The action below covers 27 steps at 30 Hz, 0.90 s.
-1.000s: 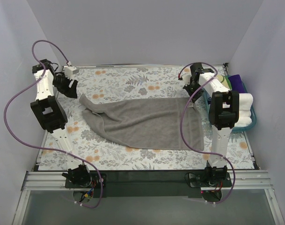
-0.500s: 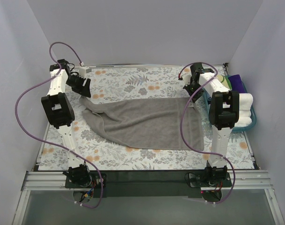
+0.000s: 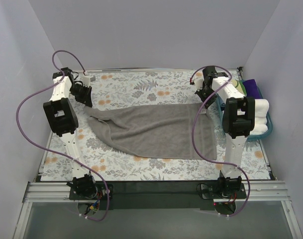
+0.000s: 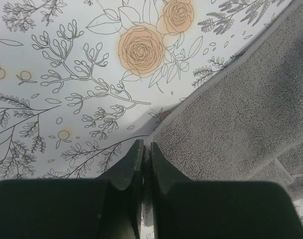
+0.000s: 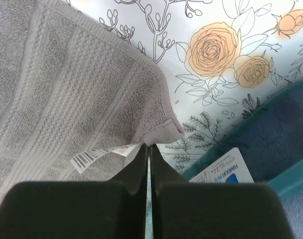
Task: Roll the towels
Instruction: Flatten the towel
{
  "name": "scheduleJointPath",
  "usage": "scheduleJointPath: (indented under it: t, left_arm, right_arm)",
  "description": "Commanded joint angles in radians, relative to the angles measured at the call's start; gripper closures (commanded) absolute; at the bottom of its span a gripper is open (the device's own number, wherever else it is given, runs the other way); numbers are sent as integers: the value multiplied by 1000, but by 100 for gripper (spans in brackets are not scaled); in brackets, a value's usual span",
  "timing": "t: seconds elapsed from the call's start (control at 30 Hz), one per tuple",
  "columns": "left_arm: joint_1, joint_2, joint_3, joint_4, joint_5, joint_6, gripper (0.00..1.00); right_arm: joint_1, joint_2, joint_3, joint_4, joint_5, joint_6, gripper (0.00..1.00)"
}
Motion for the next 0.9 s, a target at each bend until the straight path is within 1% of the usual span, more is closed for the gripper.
scheduleJointPath:
  t: [0.0,0.1,0.13,0.2,0.23,0.27,0.33,0.37,0.4,0.43,0.47,0.5,0.53,0.57,0.6,0.63,0.67,0.7,0.73,0.77,0.8,0.83,0.87]
  left_arm:
    - [18,-106,35,40,24,-16,100]
    - [39,-157,110,110,45,-65,100]
    - [47,-175,127,135,48,-101,100]
    - [70,-244,142,227,51,-138,100]
    - [79,-272,136,264,54,-164,100]
    - [90,-334,125,334,54,-172,100]
    - [98,-396,72,403,42,-183,100]
    - [107,-467,44,466,41,-189,100]
    - [113,-499,18,497,38,-197,100]
    - [118,-535,-37,523,41,-198,100]
    - [130,-568,-62,561,41,-202,100]
    - [136,-633,-89,578,42,-198,100]
    - [144,-670,-156,594,47,-195,100]
    - [162,-707,-190,633,51,-195,100]
    - [171,-753,-235,654,54,-186,100]
    - [185,-831,-275,670,60,-179,100]
    - [205,-880,-354,702,65,-171,100]
    - [214,-922,-390,716,68,-156,100]
    - [222,-1004,-422,727,71,-149,100]
    - [236,-1043,-486,743,73,-143,100]
    - [240,-1078,-514,750,71,-137,100]
    - [243,-1152,-543,761,68,-134,100]
    - [251,-1180,-563,767,58,-134,100]
  right_arm:
    - [2,-100,29,-27,-34,2,99]
    - [0,-152,77,-27,-72,12,99]
    - [-3,-178,93,-27,-80,15,99]
    - [-9,-206,158,-24,-88,30,99]
    - [-12,-233,179,-24,-94,35,99]
    - [-17,-247,228,-22,-94,44,99]
    - [-35,-293,264,-13,-103,68,99]
    - [-40,-310,284,-5,-109,77,99]
    - [-49,-330,290,-1,-117,87,99]
    - [-51,-373,288,9,-118,91,99]
    - [-51,-396,273,12,-121,93,99]
    - [-52,-422,261,15,-126,94,99]
    - [-52,-478,243,22,-132,97,99]
    - [-52,-512,214,33,-135,99,99]
    - [-52,-545,157,39,-141,98,99]
    - [-52,-616,123,54,-145,98,99]
    - [-52,-653,91,64,-143,98,99]
    - [-51,-692,27,74,-140,98,99]
    - [-52,-765,-3,90,-135,98,99]
    - [-51,-804,-29,98,-131,99,99]
    - [-51,-842,-58,105,-129,99,99]
    - [-52,-912,-101,114,-125,99,99]
    - [-51,-946,-121,116,-125,101,99]
